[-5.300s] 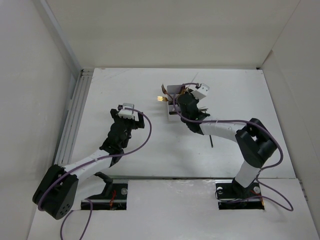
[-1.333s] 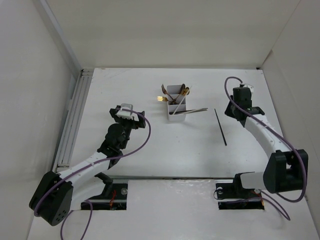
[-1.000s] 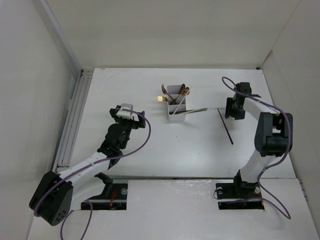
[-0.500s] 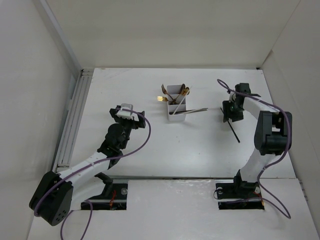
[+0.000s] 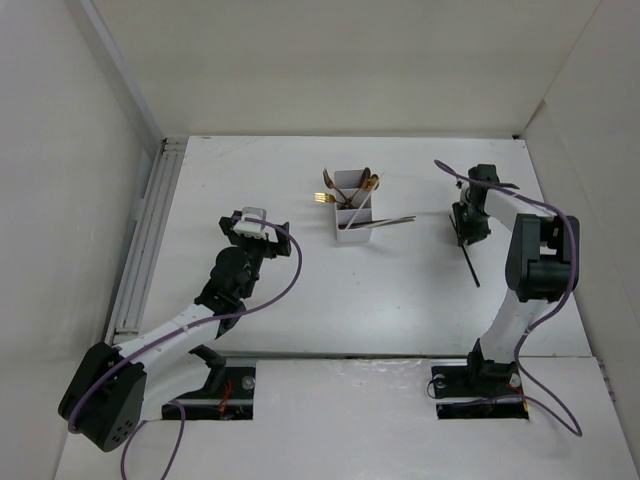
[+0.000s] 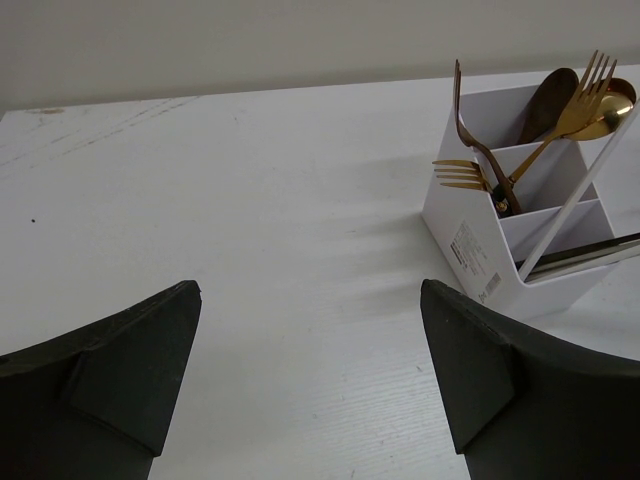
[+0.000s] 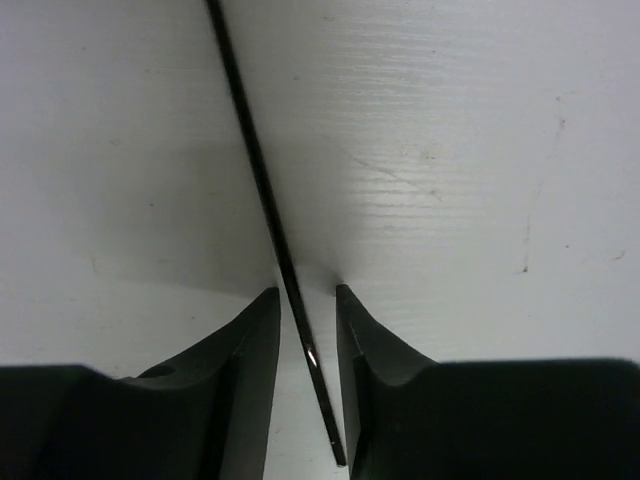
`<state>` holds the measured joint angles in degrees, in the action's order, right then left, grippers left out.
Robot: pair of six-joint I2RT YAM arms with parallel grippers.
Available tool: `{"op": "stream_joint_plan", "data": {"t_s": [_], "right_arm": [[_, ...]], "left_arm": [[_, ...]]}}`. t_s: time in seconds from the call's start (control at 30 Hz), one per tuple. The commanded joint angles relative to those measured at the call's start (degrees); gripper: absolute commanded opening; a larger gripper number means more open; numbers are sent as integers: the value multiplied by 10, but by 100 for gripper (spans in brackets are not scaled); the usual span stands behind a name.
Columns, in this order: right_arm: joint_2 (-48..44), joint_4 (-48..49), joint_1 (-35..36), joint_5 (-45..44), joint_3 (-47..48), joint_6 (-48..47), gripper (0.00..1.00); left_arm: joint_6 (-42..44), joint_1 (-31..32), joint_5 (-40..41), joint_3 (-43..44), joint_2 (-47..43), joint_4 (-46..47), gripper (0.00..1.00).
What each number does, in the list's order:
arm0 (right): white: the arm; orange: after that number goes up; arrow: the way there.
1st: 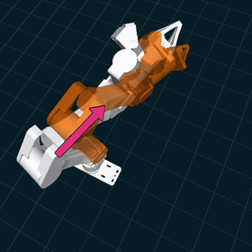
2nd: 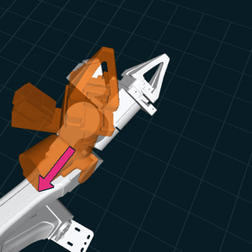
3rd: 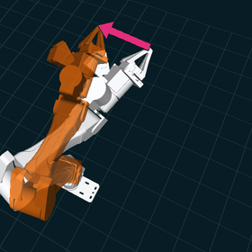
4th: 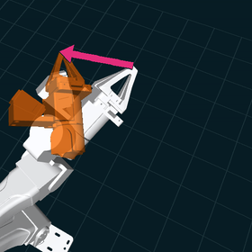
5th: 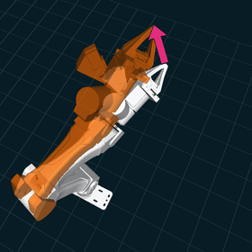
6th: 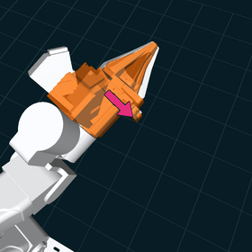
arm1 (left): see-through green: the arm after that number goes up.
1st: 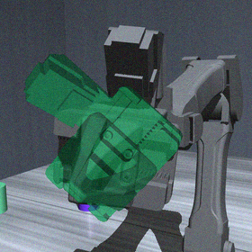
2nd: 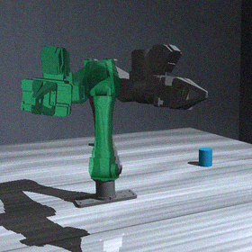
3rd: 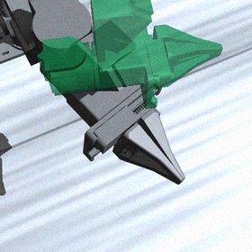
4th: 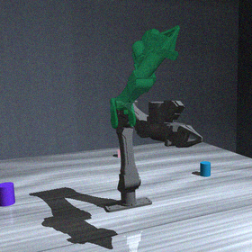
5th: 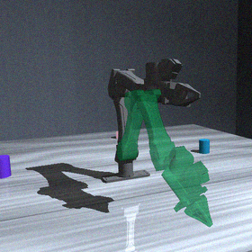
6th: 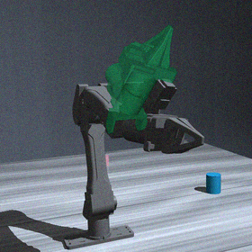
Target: Sort the eating utensils into containers
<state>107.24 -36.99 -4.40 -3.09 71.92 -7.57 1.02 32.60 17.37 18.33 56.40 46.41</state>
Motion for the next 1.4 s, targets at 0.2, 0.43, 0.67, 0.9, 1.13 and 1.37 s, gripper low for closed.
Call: {"op": "stream_joint_plan", "data": {"t_s": [0.2,0.43,0.67,0.9,1.13,1.37], "right_arm": [[24,-12,17,-43,8,19,0],[-102,79,3,-37,-47,71,0],[-202,140,-9,-31,-78,135,0],[-309,171,-9,-12,-73,196,0],[-401,202,20,-20,-49,233,0],[-432,319,145,-32,-63,314,0]], "left_arm": [[3,3,-1,-5,-9,19,90],[3,3,-1,-5,-9,19,90],[3,3,-1,-5,-9,19,90],[3,3,9,-5,-9,19,90],[3,3,9,0,-4,14,90],[-2,3,9,6,-4,9,90]]}}
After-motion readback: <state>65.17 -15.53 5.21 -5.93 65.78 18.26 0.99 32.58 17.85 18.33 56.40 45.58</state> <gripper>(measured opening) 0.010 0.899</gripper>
